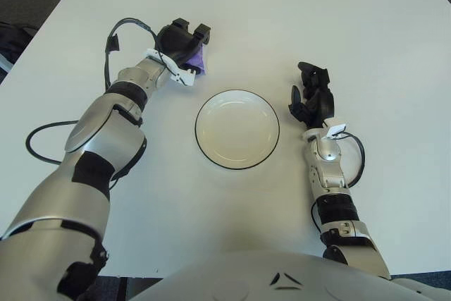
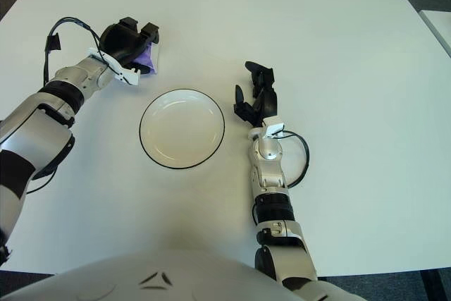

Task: Put the tissue paper into the plate.

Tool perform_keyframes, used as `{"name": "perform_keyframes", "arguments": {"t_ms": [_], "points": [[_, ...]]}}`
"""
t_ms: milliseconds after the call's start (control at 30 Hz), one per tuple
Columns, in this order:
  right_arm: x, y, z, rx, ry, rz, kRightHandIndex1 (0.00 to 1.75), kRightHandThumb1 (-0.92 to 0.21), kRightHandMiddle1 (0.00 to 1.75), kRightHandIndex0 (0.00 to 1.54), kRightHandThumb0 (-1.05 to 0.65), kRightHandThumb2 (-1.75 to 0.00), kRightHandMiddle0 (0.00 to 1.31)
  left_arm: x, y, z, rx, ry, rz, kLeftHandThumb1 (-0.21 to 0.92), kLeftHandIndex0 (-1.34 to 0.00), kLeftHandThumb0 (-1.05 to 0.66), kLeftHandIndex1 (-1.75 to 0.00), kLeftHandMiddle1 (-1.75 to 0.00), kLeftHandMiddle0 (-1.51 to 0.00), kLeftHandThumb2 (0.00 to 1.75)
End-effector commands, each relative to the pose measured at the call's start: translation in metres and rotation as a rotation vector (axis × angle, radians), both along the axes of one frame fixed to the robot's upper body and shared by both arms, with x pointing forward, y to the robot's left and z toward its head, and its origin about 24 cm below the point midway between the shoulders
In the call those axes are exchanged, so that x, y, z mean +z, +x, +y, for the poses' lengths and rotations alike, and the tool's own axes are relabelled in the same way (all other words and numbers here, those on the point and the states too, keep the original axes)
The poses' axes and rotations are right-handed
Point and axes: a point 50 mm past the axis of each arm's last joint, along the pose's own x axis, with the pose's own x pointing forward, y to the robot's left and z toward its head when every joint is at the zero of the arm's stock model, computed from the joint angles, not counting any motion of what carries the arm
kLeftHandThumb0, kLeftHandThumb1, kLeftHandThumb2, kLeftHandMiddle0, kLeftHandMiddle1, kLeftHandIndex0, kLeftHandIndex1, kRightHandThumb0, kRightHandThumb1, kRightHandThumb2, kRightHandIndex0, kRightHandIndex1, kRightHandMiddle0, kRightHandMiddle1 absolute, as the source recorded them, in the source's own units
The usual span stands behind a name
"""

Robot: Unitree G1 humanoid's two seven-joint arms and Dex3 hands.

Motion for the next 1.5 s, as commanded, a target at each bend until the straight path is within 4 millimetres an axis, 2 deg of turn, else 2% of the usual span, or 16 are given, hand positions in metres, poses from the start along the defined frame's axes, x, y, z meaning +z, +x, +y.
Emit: {"name": "perform_keyframes", "arguments": {"t_ms": [0,133,733,1233,1467], "points": [[-0.052,-0.020,-0.007,-0.019,0.018,0.245,0.32,-0.72,1.09,0.32,-0.52,-0.76,0.00,0.025,0.002,0.001,-0.034,-0.065,-0.087,0.36,-0.59,-0.47,-1.75,-1.75,-1.16,1.27],[-0.053,-0.019,-0.007,-0.020,0.021,0.246,0.32,-0.71,1.09,0.33,-0.52,-0.76,0.00,0.043,0.000,-0.003,-0.103,-0.117,-0.167,0.34,-0.60,-0.47,-1.75,-1.75,-1.23,1.29],[-0.054,-0.018,-0.007,-0.020,0.024,0.250,0.34,-0.69,1.10,0.32,-0.52,-0.78,0.00,0.067,-0.012,-0.019,-0.278,-0.241,-0.371,0.35,-0.58,-0.47,-1.75,-1.75,-1.23,1.27],[-0.056,-0.016,-0.007,-0.018,0.022,0.256,0.34,-0.69,1.10,0.30,-0.50,-0.80,0.00,0.071,-0.022,-0.030,-0.387,-0.244,-0.459,0.33,-0.61,-0.48,-1.75,-1.75,-1.20,1.30],[-0.056,-0.015,-0.007,-0.023,0.022,0.257,0.34,-0.68,1.08,0.30,-0.50,-0.81,0.00,0.068,-0.036,-0.041,-0.515,-0.292,-0.440,0.32,-0.61,-0.48,-1.75,-1.75,-1.22,1.32]]}}
